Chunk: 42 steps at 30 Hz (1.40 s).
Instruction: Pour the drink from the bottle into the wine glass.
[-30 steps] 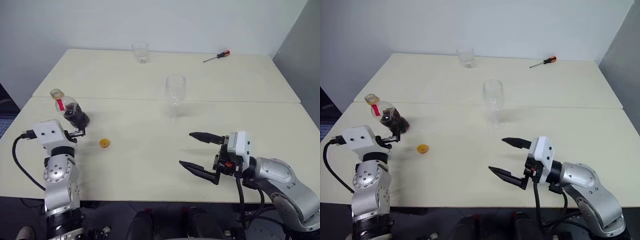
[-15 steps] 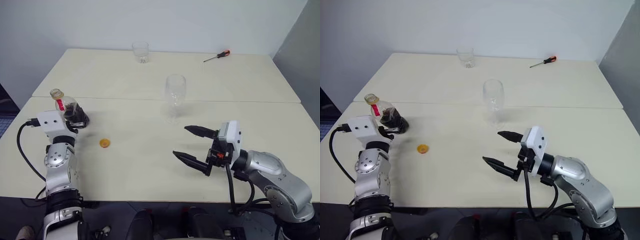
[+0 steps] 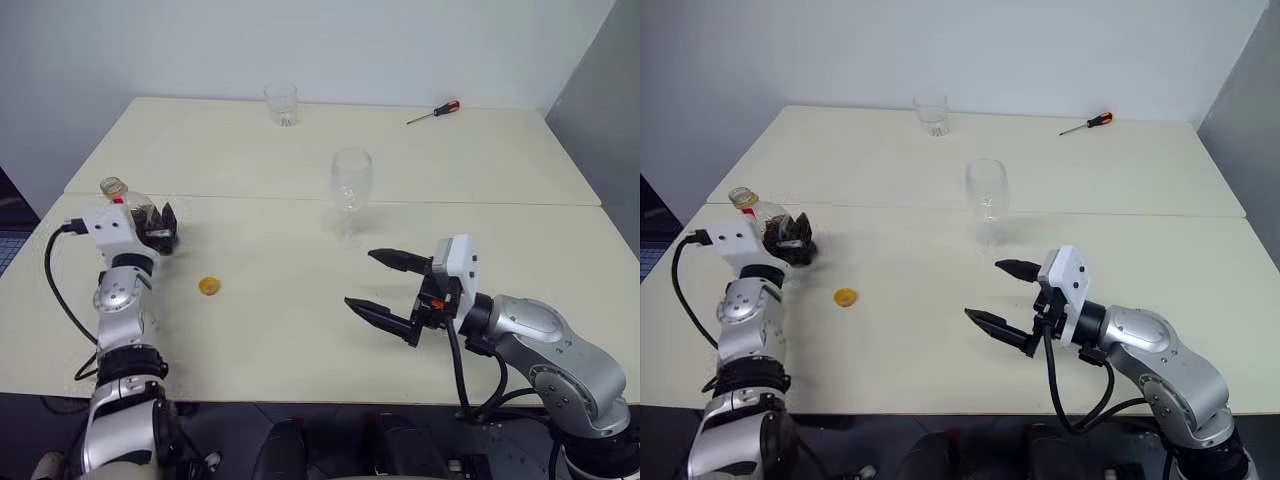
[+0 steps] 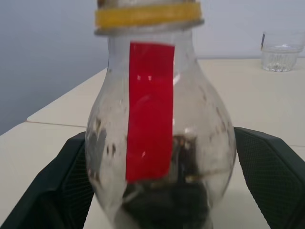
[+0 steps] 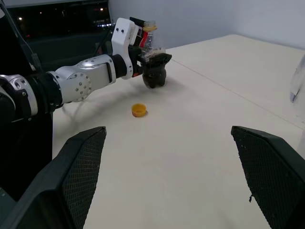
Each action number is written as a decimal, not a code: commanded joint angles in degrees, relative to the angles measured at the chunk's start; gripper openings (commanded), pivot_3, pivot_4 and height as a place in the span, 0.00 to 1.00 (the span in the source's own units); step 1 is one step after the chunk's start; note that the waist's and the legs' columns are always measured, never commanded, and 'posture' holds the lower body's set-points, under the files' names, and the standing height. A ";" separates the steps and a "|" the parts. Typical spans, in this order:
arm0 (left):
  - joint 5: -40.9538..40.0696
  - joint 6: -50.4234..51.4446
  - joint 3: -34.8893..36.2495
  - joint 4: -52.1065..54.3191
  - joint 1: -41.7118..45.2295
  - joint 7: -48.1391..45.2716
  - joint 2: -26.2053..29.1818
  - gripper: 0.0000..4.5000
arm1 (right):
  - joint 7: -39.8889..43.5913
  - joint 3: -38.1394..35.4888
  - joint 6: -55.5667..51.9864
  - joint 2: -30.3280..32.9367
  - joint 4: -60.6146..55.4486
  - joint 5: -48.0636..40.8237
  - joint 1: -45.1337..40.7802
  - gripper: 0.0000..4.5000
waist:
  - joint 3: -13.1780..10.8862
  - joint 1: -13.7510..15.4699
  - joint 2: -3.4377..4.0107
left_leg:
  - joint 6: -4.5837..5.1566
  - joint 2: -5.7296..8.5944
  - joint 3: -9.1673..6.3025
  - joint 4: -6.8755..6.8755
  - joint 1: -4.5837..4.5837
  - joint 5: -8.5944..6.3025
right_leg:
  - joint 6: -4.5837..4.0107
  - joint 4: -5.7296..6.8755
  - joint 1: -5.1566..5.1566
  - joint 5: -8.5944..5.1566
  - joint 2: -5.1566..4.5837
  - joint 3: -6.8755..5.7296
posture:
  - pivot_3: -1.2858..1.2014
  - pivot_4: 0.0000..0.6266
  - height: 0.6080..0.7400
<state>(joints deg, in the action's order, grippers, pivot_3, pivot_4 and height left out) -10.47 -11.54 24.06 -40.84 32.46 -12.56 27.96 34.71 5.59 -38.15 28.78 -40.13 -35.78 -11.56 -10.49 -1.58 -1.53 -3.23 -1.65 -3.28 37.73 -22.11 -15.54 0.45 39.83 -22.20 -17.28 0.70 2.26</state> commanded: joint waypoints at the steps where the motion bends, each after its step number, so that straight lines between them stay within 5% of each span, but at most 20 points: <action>1: -0.24 -2.85 -0.44 -2.65 2.40 -1.29 1.55 1.00 | -0.48 -1.22 0.09 0.23 -2.48 -1.42 -0.64 1.00 | 0.00 0.00 0.00 | 0.00 0.00 0.01 0.00 0.00 0.00 | 0.00 0.00 0.00 0.00 0.00 0.00 | 0.52 0.24 1.00; 7: -0.30 -4.94 -0.52 -5.93 4.13 -2.14 1.83 1.00 | -0.99 -1.25 0.21 0.49 -2.70 -1.69 -0.35 1.00 | 0.00 -0.01 0.00 | 0.00 -0.01 0.00 0.00 -0.01 0.00 | 0.01 0.01 -0.01 0.01 -0.01 0.00 | 0.52 0.24 1.00; 10: -0.53 -5.73 -0.39 -6.57 4.33 -2.50 1.85 0.87 | -1.34 -1.20 0.26 0.55 -2.69 -1.80 -0.29 1.00 | 0.00 -0.02 0.00 | 0.00 -0.01 0.00 0.00 0.00 0.00 | 0.01 0.02 -0.01 0.01 -0.01 0.00 | 0.52 0.24 1.00; 16: -0.90 -6.20 -0.09 -7.42 4.74 -2.90 2.35 0.45 | -1.44 -1.06 0.56 0.63 -2.48 -1.64 0.15 1.00 | -0.01 -0.03 -0.01 | 0.00 -0.01 0.00 0.01 0.00 0.00 | 0.01 0.03 -0.01 0.01 -0.01 0.00 | 0.52 0.24 1.00; 19: -0.98 -6.42 -0.02 -7.76 4.85 -3.11 2.56 0.34 | -1.48 -0.94 0.62 0.56 -2.45 -1.65 0.20 1.00 | -0.01 -0.03 -0.02 | 0.00 -0.02 0.00 0.01 -0.02 0.00 | 0.01 0.03 -0.02 0.01 -0.01 -0.01 | 0.52 0.24 1.00; 30: 0.84 -6.13 -2.26 -8.15 7.31 -3.91 4.45 0.29 | -1.98 -0.72 1.27 0.12 -1.08 -0.48 -0.47 1.00 | -0.06 -0.03 -0.11 | 0.00 -0.01 -0.03 0.01 -0.04 0.00 | 0.01 0.04 -0.03 0.01 0.00 -0.05 | 0.52 0.24 1.00; 42: 5.88 -4.02 -13.92 -15.09 25.96 -16.95 4.27 0.29 | -9.82 -2.14 -4.27 -1.09 4.63 3.04 -12.70 1.00 | -0.06 0.06 -0.12 | 0.00 0.13 -0.22 0.21 -0.52 0.01 | 0.02 0.04 -0.26 0.04 0.06 -0.25 | 0.52 0.24 1.00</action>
<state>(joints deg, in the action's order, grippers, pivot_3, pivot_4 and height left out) -4.96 -14.41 10.79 -56.45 55.97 -27.77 31.82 26.07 5.37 -42.12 27.85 -35.10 -33.21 -23.44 -10.55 -1.53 -1.65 -3.23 -1.52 -3.52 37.94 -22.73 -15.53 0.47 39.88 -22.57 -17.24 0.76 1.99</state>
